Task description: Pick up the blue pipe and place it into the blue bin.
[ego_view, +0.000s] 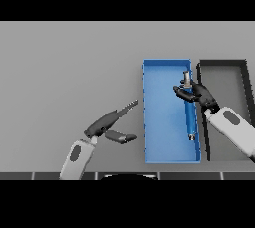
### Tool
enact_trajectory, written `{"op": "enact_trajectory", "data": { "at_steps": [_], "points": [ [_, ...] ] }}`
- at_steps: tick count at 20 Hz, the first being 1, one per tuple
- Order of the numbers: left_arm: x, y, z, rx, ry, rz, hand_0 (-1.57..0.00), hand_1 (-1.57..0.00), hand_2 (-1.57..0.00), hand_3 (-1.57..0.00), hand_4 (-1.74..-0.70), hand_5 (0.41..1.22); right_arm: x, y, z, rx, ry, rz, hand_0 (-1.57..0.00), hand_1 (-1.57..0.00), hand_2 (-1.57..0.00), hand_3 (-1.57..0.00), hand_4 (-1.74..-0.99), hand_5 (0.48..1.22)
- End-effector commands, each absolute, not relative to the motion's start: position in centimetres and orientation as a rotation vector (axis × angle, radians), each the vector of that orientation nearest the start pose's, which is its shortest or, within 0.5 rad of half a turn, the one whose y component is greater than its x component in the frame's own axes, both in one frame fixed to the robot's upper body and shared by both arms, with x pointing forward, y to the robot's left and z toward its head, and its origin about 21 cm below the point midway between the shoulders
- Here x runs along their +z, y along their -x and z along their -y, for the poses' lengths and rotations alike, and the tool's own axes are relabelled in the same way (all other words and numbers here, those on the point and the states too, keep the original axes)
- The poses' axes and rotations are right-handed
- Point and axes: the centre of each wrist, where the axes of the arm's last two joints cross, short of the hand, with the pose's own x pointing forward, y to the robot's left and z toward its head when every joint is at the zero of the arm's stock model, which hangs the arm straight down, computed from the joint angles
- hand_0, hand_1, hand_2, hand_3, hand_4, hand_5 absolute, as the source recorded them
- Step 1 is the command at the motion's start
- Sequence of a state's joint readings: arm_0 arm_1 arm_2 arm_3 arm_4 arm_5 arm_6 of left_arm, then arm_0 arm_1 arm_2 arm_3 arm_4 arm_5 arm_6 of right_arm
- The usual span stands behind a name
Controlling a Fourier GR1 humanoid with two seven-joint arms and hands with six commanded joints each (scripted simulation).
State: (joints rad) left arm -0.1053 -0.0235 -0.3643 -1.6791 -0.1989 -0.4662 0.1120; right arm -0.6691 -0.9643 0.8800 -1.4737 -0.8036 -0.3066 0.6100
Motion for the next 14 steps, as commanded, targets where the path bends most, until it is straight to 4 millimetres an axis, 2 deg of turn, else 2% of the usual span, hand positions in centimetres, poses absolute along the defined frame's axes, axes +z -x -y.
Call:
{"op": "enact_trajectory", "data": {
  "at_steps": [1,9,14],
  "points": [
    [4.84,-24.92,-12.38,-0.880,0.437,1.549,0.00,0.00,0.00,0.00,-0.89,0.428,11.59,-31.68,25.43,0.548,0.234,0.869,-0.16,-0.14,-0.14,-0.08,-1.083,0.934],
    [4.68,-25.07,-12.48,-0.877,0.415,1.546,0.00,0.00,0.00,0.00,-0.89,0.429,11.41,-31.77,25.02,0.630,0.293,0.836,-0.03,-0.02,-0.02,-0.01,-1.036,0.713],
    [4.41,-24.81,-12.37,-0.880,0.421,1.546,0.00,0.00,0.00,0.00,-0.89,0.431,11.16,-31.80,24.97,0.653,0.288,0.832,-0.01,-0.01,-0.01,0.00,-1.022,0.665]
  ]
}}
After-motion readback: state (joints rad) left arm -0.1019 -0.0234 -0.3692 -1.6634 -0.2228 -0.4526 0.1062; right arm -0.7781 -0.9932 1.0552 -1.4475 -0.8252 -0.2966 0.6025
